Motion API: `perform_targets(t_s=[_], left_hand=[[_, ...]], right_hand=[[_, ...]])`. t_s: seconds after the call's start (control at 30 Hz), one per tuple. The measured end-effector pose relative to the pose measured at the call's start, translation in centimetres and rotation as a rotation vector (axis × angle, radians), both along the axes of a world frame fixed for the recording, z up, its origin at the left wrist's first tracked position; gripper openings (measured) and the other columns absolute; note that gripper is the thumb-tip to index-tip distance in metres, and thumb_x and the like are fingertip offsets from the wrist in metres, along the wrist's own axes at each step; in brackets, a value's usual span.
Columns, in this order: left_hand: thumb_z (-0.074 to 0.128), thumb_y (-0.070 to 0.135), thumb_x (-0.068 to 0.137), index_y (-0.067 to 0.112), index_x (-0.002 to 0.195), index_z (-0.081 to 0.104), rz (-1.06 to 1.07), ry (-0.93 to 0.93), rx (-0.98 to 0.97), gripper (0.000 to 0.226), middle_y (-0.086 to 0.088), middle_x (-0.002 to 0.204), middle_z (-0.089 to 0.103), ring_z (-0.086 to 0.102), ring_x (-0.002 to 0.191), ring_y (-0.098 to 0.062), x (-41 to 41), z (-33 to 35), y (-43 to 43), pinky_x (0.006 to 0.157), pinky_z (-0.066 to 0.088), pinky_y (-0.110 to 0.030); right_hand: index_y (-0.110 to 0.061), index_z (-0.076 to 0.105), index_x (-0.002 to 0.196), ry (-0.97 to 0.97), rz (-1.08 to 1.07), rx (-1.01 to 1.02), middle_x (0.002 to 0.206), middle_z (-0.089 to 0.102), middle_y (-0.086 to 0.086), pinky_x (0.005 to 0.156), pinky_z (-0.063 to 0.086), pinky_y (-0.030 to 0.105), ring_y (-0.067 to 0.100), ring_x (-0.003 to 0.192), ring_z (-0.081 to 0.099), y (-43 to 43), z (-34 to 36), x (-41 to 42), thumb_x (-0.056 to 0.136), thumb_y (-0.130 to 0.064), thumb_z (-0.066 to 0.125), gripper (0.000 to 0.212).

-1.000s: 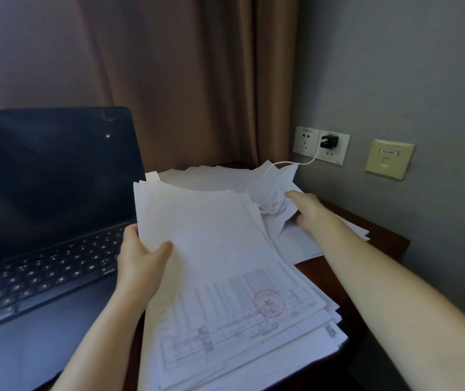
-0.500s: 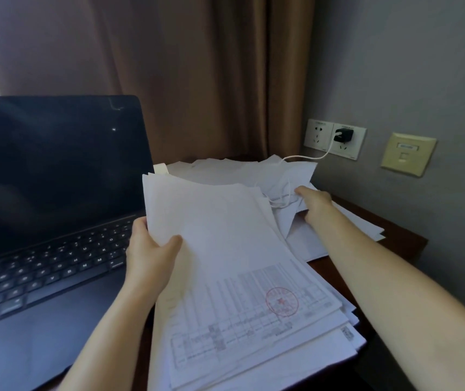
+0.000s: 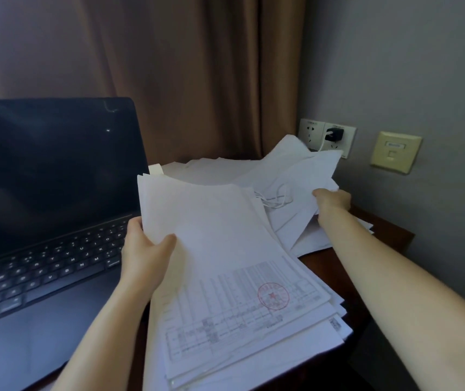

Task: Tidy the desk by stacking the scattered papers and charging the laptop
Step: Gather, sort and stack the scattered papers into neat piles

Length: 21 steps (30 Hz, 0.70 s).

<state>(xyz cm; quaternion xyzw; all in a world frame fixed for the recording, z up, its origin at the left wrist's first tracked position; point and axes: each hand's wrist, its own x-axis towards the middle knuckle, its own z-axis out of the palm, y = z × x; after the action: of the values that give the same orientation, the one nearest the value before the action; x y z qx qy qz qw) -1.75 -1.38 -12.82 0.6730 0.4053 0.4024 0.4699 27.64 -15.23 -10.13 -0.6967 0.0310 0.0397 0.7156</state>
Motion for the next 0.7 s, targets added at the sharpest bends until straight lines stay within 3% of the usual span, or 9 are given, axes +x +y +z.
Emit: perform_targets(t_s=[0.1,0.3,0.5,0.57,0.7], left_hand=[[0.061,0.011,0.084,0.015,0.117,0.044,-0.007,0.008,-0.004,0.037,0.003,0.101,0.053,0.054,0.087,-0.017,-0.1,0.4,-0.2,0.062,0.042,-0.030],[0.061,0.010,0.085,0.007,0.126,0.044,-0.041,0.035,-0.013,0.045,-0.006,0.113,0.054,0.054,0.096,-0.023,-0.6,1.0,-1.1,0.072,0.043,-0.033],[0.060,0.007,0.084,0.001,0.122,0.048,-0.071,0.065,-0.011,0.041,-0.010,0.111,0.057,0.054,0.090,-0.023,-0.8,1.1,-1.8,0.064,0.041,-0.030],[0.061,0.007,0.084,0.002,0.121,0.049,-0.069,0.068,-0.010,0.039,-0.009,0.108,0.056,0.053,0.089,-0.022,-0.8,1.2,-1.8,0.060,0.039,-0.029],[0.061,0.011,0.084,0.006,0.123,0.046,-0.064,0.087,-0.015,0.042,-0.004,0.107,0.052,0.051,0.092,-0.022,-0.8,1.2,-1.8,0.071,0.039,-0.032]], right_hand=[[-0.001,0.062,0.114,-0.064,-0.086,0.001,0.107,0.062,0.005,0.081,0.050,0.032,0.022,0.087,0.058,-4.2,0.0,0.2,0.083,0.001,0.060,0.031],[0.001,0.062,0.112,-0.103,-0.122,0.068,0.113,0.064,0.014,0.083,0.047,0.028,0.020,0.089,0.058,-10.3,-0.6,-1.7,0.082,0.005,0.062,0.031],[-0.012,0.062,0.103,0.070,-0.031,0.445,0.099,0.066,0.005,0.081,0.055,0.040,0.020,0.084,0.064,-9.4,-0.6,-5.5,0.081,-0.003,0.070,0.025],[-0.013,0.062,0.097,0.084,0.055,0.438,0.095,0.066,0.007,0.077,0.056,0.039,0.020,0.079,0.063,-8.1,-0.7,-6.9,0.082,-0.001,0.068,0.020],[-0.006,0.058,0.114,0.096,0.069,0.238,0.116,0.063,0.012,0.094,0.050,0.045,0.029,0.104,0.061,-6.6,-1.6,-7.1,0.079,0.002,0.068,0.038]])
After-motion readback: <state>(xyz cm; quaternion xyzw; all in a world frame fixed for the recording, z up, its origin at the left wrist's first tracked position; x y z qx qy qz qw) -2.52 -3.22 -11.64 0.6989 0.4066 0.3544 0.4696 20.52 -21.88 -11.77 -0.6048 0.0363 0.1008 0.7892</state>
